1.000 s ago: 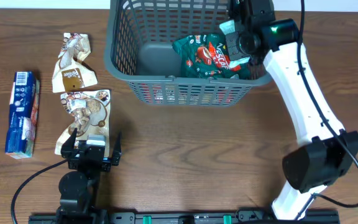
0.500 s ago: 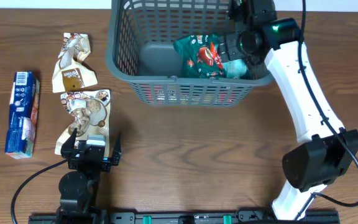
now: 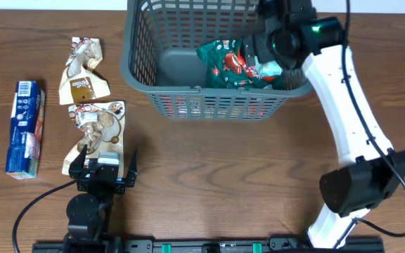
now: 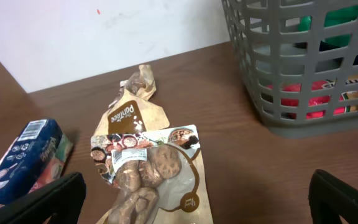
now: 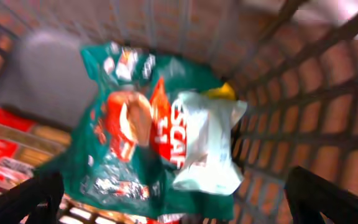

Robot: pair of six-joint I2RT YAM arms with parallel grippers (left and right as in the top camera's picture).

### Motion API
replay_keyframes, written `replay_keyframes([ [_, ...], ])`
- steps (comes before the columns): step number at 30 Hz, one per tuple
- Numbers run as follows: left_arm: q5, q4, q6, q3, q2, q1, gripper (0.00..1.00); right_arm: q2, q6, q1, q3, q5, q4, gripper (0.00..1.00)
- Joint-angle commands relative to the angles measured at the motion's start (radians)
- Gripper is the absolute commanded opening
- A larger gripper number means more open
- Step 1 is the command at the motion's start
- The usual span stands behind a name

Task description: Pack container

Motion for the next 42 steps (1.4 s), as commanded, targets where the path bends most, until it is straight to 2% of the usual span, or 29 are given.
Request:
replay_keyframes([
  [1,0.010,-0.007,0.017,-0.024,-0.006,0.004,0.99,-0.094,-0.013,-0.013,0.106,-0.010,-0.006,0.99],
  [5,0.010,-0.007,0.017,-0.024,-0.006,0.004,0.99,-0.170,-0.013,-0.013,0.179,0.013,-0.013,0.99],
  [9,0.010,-0.007,0.017,-0.024,-0.006,0.004,0.99,-0.262,0.048,-0.018,0.188,0.253,-0.043,0.99],
  [13,0.010,-0.007,0.017,-0.024,-0.006,0.004,0.98,-0.315,0.121,-0.040,0.188,0.536,-0.171,0.99],
  [17,0.010,-0.007,0.017,-0.024,-0.006,0.004,0.99,-0.332,0.170,-0.077,0.188,0.600,-0.360,0.99],
  [19,0.010,-0.007,0.017,-0.024,-0.006,0.004,0.98,-0.332,0.251,-0.095,0.188,0.607,-0.452,0.99],
  [23,0.010,-0.007,0.017,-0.024,-0.006,0.004,0.99,-0.332,0.546,-0.140,0.188,0.676,-0.616,0.99],
  [36,0.010,-0.007,0.017,-0.024,-0.006,0.004,0.98,-0.333,0.510,-0.158,0.188,0.705,-0.652,0.99],
  [42,0.010,-0.007,0.017,-0.024,-0.006,0.004,0.98,-0.351,0.511,-0.249,0.188,0.677,-0.652,0.99],
])
